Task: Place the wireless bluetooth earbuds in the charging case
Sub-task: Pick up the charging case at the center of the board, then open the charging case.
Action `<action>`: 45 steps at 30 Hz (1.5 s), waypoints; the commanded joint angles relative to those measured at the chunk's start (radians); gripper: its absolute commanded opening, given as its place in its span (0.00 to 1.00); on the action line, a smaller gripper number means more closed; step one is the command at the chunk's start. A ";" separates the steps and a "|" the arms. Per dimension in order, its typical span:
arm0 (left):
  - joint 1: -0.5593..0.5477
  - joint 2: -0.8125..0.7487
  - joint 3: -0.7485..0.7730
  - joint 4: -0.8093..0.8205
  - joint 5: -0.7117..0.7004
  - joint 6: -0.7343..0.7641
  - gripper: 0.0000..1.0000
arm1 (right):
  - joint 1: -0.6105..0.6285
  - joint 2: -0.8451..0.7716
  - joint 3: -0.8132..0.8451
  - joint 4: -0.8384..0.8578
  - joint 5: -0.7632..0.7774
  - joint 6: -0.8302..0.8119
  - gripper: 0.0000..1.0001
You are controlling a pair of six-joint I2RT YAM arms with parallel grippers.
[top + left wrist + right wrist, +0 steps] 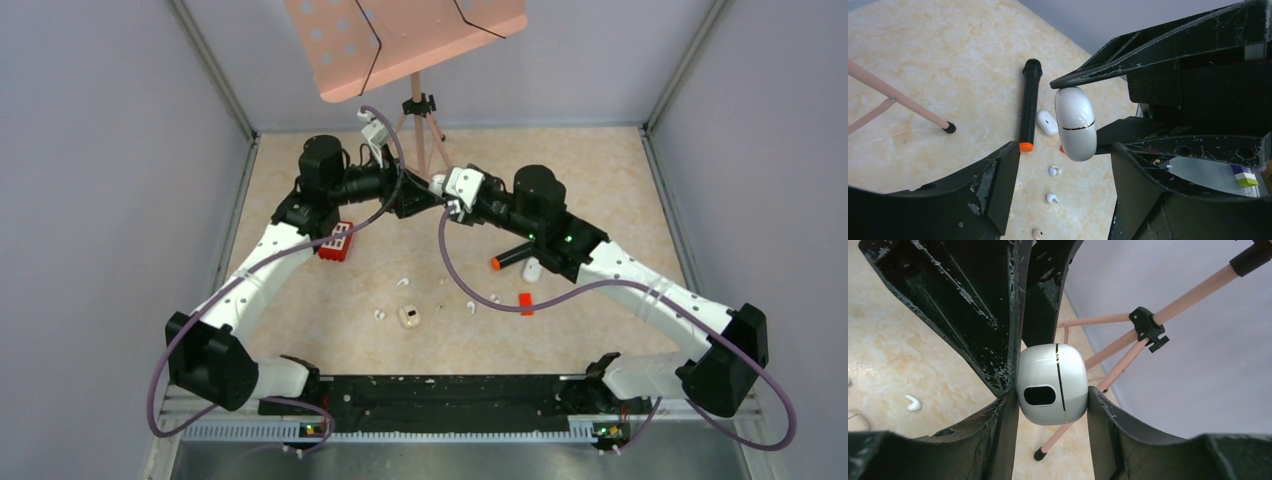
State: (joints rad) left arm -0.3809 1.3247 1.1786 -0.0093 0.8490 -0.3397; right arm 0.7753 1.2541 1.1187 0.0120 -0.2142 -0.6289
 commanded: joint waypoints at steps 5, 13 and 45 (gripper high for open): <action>-0.005 0.012 0.049 0.014 0.020 0.029 0.60 | 0.041 -0.011 -0.016 0.072 -0.014 -0.078 0.00; -0.014 0.027 0.048 0.024 0.061 0.050 0.35 | 0.042 -0.008 -0.020 0.080 -0.016 -0.088 0.00; -0.093 -0.145 -0.219 0.180 0.143 0.610 0.00 | -0.161 0.236 0.522 -0.874 -0.576 -0.002 0.47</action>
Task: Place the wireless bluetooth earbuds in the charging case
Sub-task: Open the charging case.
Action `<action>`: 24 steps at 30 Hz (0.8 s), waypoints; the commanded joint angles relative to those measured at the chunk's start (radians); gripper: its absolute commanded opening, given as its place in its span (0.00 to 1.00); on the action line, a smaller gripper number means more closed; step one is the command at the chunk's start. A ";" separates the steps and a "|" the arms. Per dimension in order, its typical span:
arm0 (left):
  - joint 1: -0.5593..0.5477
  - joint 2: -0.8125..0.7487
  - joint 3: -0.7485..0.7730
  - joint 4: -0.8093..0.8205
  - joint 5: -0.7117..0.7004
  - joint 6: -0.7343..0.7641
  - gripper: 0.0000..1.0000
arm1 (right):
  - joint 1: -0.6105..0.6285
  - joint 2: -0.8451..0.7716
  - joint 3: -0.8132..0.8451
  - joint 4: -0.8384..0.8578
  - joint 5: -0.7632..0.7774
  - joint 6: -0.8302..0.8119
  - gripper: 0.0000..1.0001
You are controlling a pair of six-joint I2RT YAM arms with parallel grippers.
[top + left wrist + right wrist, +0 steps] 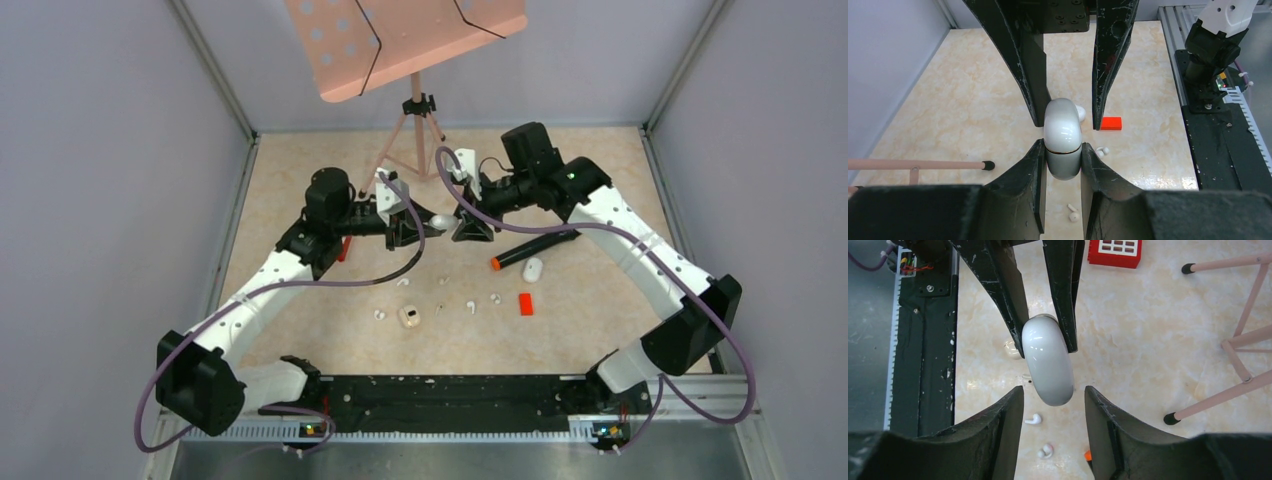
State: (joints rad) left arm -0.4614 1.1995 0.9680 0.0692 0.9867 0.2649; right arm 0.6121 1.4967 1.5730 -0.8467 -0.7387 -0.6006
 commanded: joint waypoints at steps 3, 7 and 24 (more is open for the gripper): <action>-0.020 -0.012 -0.016 0.128 -0.007 -0.014 0.00 | 0.003 -0.006 0.072 -0.015 -0.057 -0.038 0.41; -0.032 -0.008 -0.034 0.178 -0.025 -0.045 0.00 | 0.006 -0.002 0.076 -0.015 -0.057 -0.046 0.32; -0.044 0.035 -0.060 0.177 -0.103 -0.069 0.41 | 0.057 0.005 0.129 -0.112 0.128 -0.151 0.00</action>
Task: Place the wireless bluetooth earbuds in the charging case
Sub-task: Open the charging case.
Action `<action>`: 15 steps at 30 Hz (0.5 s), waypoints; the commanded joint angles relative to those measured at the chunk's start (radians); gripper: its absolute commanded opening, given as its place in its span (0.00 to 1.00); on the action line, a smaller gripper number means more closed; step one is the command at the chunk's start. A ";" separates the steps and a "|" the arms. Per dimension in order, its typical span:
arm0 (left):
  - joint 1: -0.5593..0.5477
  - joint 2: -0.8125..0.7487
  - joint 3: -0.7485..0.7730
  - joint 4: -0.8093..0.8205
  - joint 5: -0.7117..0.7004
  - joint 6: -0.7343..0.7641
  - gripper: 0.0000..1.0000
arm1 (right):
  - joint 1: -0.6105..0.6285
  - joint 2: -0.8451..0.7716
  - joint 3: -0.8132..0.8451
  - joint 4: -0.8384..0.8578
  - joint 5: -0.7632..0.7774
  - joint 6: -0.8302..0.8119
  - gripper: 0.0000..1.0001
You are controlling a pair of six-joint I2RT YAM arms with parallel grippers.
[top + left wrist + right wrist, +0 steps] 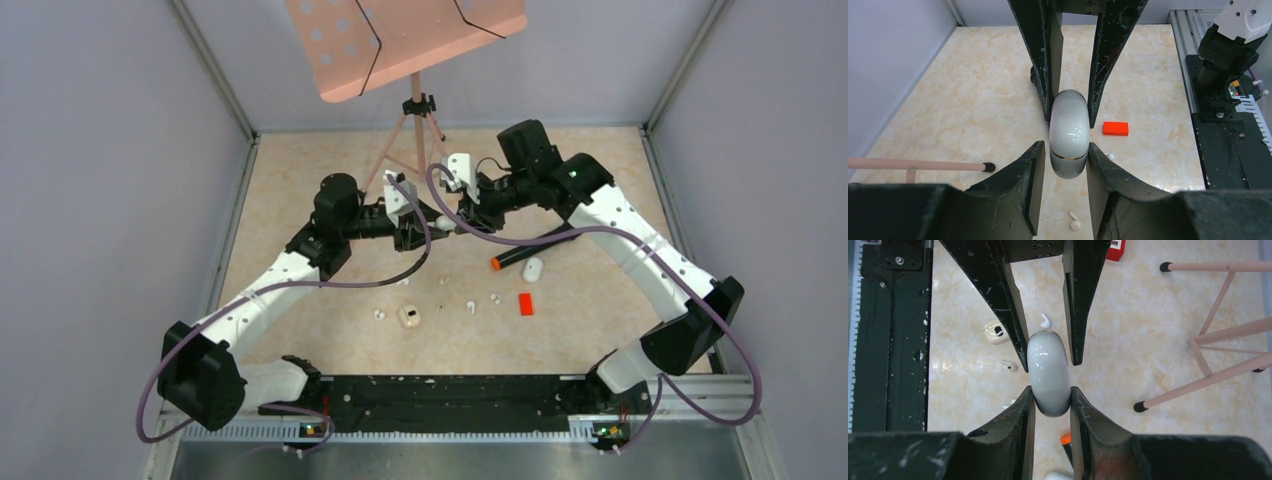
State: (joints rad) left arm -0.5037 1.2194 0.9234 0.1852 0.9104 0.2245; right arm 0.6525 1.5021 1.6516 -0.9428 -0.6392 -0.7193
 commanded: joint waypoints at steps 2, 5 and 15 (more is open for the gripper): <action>-0.002 0.020 -0.015 0.063 -0.029 -0.035 0.40 | 0.018 0.000 0.054 -0.015 0.033 -0.032 0.00; -0.003 0.023 -0.015 0.065 -0.030 -0.045 0.34 | 0.018 0.005 0.059 -0.012 0.041 -0.030 0.00; -0.002 0.023 -0.040 0.108 -0.040 -0.083 0.00 | 0.019 0.011 0.046 0.020 0.061 0.044 0.24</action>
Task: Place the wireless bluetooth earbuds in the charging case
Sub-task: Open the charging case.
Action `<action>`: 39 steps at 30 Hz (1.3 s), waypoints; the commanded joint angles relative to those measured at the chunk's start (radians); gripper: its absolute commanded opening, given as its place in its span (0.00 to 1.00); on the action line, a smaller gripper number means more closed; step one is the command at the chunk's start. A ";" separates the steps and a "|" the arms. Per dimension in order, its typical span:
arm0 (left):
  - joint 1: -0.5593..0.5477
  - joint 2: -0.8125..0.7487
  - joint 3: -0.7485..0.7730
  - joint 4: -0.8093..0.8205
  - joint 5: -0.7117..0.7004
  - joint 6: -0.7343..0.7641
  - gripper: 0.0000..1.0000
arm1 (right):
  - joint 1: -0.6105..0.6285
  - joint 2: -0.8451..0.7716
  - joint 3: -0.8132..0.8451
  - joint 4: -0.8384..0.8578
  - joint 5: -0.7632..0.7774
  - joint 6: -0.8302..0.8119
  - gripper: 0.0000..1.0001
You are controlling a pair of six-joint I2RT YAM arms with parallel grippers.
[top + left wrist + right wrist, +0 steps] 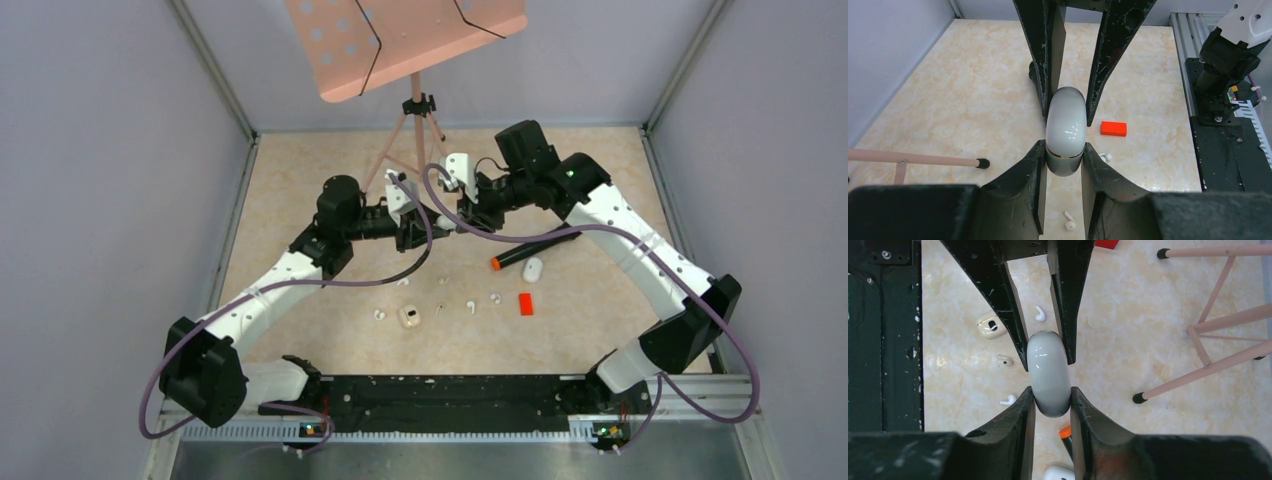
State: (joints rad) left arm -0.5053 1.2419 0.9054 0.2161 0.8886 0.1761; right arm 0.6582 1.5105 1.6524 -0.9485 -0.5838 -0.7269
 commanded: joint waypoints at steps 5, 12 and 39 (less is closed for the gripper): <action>-0.001 -0.005 -0.066 0.155 -0.005 -0.051 0.00 | 0.006 0.014 0.061 0.025 -0.003 0.128 0.38; -0.002 -0.003 -0.077 0.183 0.024 -0.017 0.00 | -0.043 0.052 0.098 0.025 -0.037 0.196 0.37; -0.011 0.041 -0.074 0.232 -0.018 -0.103 0.00 | -0.098 0.082 0.166 0.053 -0.022 0.264 0.34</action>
State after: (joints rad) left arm -0.5129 1.2747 0.8280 0.3759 0.8928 0.1429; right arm 0.5739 1.5890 1.7676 -0.9237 -0.6048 -0.4675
